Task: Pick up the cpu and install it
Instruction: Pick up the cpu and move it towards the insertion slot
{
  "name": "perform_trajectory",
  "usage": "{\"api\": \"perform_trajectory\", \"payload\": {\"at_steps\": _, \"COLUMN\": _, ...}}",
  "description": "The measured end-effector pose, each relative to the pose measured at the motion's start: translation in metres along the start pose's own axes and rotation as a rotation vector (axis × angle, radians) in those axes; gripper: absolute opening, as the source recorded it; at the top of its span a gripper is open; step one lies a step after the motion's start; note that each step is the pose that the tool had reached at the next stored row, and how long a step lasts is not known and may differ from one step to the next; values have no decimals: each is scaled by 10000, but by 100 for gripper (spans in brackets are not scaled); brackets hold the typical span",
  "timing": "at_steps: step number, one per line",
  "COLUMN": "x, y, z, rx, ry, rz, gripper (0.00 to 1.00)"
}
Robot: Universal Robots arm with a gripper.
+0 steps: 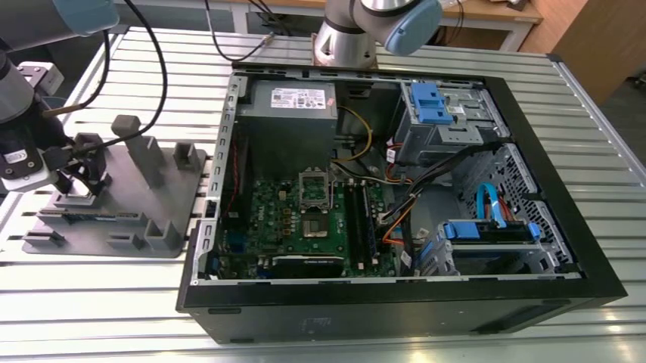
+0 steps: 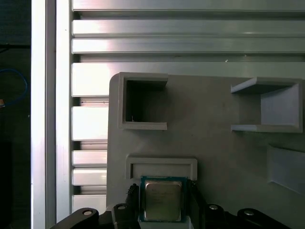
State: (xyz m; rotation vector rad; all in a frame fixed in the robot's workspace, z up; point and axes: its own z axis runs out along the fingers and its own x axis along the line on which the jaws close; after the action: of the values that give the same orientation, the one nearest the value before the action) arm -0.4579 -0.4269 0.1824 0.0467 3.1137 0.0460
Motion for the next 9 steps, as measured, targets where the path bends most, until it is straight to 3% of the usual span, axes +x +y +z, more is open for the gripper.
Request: {"api": "perform_trajectory", "payload": {"at_steps": 9, "x": 0, "y": 0, "z": 4, "rx": 0, "ry": 0, "rz": 0, "gripper": 47}}
